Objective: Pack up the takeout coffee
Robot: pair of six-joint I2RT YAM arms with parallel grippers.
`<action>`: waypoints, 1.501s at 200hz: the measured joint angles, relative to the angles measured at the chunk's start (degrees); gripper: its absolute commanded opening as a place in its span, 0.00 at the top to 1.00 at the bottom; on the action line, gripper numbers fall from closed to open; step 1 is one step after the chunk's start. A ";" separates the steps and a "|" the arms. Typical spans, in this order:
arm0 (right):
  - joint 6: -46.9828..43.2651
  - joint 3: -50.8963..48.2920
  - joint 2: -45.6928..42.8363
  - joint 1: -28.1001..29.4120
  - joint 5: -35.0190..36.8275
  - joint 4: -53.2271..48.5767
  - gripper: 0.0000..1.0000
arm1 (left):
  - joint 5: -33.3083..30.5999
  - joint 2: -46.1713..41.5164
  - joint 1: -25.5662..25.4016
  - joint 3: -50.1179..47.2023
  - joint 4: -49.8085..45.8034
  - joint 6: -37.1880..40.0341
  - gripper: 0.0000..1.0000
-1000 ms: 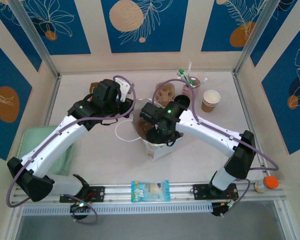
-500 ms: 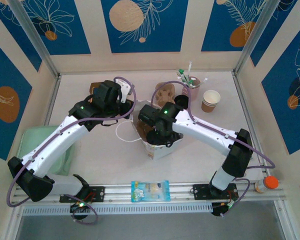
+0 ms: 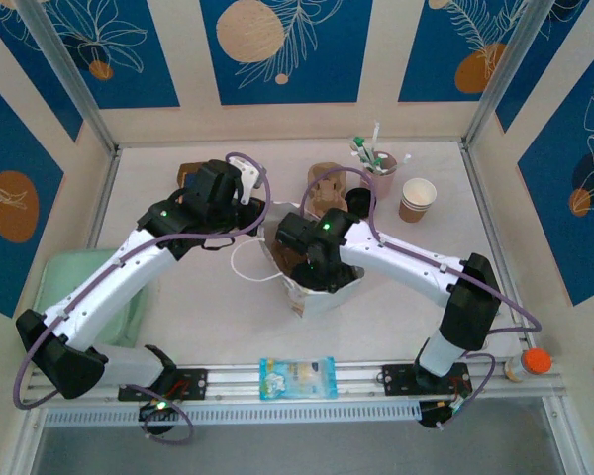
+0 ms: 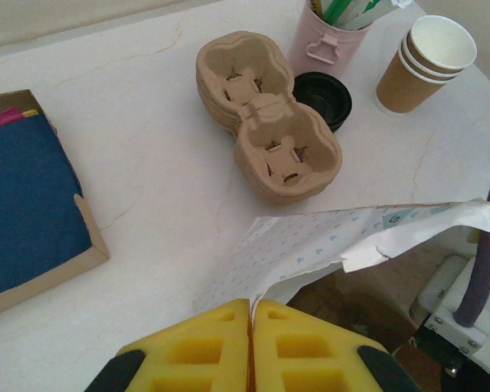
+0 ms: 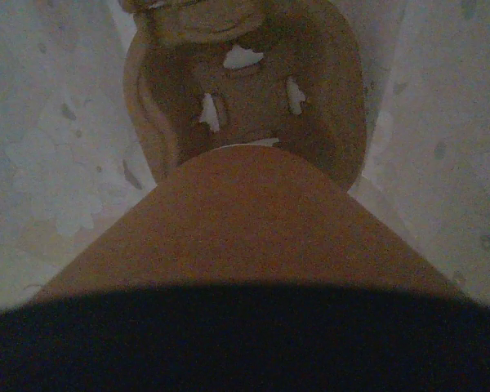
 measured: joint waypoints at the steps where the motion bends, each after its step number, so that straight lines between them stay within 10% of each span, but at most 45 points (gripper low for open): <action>1: -0.02 0.00 0.00 0.00 0.00 0.02 0.63 | -0.02 0.02 0.00 0.00 0.00 0.00 0.91; 300: -1.49 -4.74 3.15 -1.01 -2.54 6.56 0.63 | -1.31 0.46 0.02 -0.48 -0.04 -0.02 0.91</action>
